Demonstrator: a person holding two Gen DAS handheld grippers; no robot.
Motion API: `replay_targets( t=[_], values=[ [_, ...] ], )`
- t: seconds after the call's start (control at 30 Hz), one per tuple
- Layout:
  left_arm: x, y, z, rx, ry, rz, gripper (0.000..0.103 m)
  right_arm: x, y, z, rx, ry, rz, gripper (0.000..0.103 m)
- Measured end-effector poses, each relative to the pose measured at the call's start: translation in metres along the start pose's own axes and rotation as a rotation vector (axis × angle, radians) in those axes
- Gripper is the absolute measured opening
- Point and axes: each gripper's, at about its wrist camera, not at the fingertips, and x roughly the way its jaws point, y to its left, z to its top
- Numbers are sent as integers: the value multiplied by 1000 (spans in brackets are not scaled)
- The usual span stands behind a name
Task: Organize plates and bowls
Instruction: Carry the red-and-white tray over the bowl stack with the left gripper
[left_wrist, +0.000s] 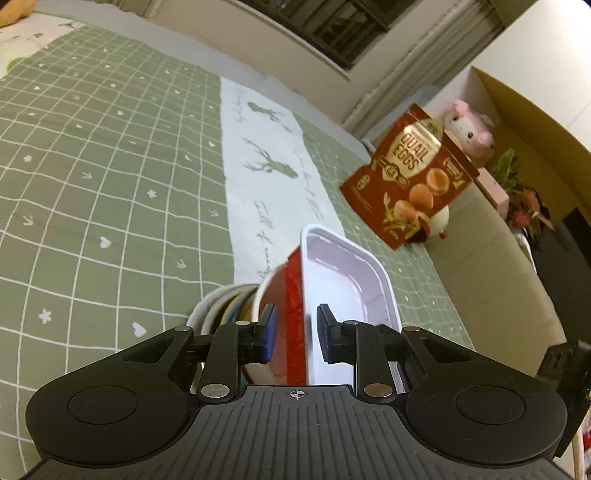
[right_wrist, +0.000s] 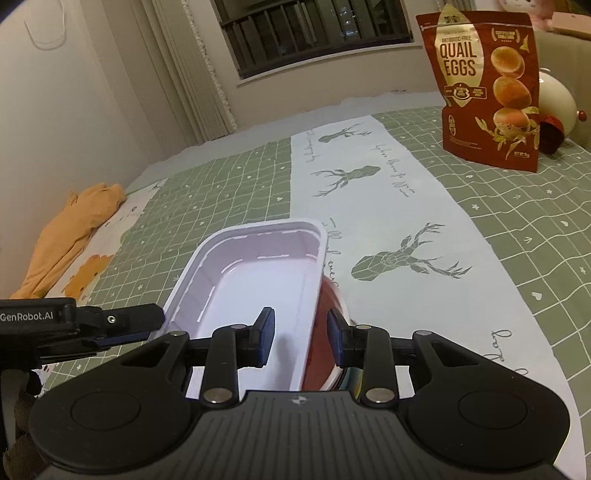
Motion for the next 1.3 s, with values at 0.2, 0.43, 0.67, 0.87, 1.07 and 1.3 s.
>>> replay_targets(
  t=[0.2, 0.43, 0.67, 0.87, 1.07, 1.3],
  values=[
    [1, -1, 0, 3, 6, -9, 25, 0, -3, 2, 9, -8, -7, 31],
    [10, -14, -7, 46, 35, -3, 25, 7, -5, 4, 12, -6, -23, 31],
    [13, -18, -10, 58, 40, -1, 25, 6, -1, -1, 3, 6, 6, 31],
    [13, -22, -12, 71, 47, -2, 25, 4, 3, -1, -2, 7, 15, 31],
    [11, -19, -12, 64, 41, -7, 25, 5, 1, -1, 3, 9, 11, 31],
    [2, -14, -9, 45, 13, -4, 25, 2, 1, -1, 8, 2, 13, 31]
  ],
)
